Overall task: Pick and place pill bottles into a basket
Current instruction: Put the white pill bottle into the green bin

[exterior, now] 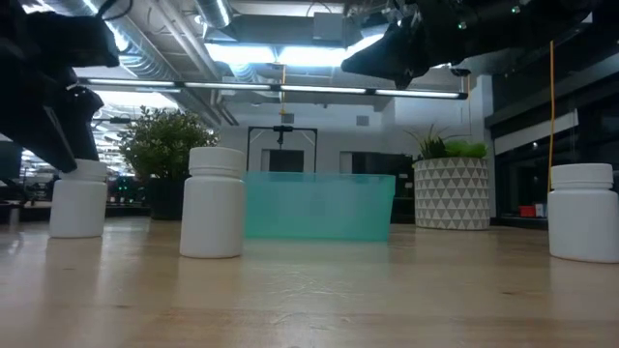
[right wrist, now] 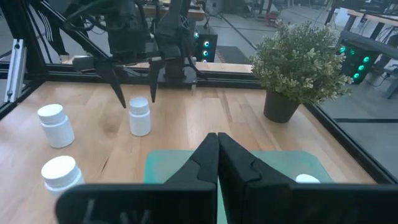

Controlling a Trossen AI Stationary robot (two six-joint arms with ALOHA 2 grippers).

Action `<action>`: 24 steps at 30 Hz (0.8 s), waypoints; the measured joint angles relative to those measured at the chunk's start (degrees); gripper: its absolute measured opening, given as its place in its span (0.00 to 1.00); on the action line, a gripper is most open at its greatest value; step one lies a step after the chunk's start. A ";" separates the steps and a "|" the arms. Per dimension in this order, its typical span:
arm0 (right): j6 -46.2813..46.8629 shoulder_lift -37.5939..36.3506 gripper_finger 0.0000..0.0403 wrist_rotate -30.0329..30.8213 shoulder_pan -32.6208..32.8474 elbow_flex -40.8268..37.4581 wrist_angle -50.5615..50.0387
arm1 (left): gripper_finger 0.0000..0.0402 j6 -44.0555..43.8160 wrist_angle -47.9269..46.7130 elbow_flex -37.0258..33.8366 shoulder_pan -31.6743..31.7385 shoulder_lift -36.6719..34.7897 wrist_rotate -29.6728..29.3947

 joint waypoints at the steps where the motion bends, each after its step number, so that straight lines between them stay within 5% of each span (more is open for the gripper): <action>1: 0.00 0.00 0.01 -0.01 0.00 0.00 0.00 | 0.62 -0.12 0.02 0.00 0.47 0.30 0.34; 24: -0.24 0.00 0.01 -0.01 -0.04 0.00 -0.04 | 0.62 4.41 4.19 -0.01 3.03 1.38 3.34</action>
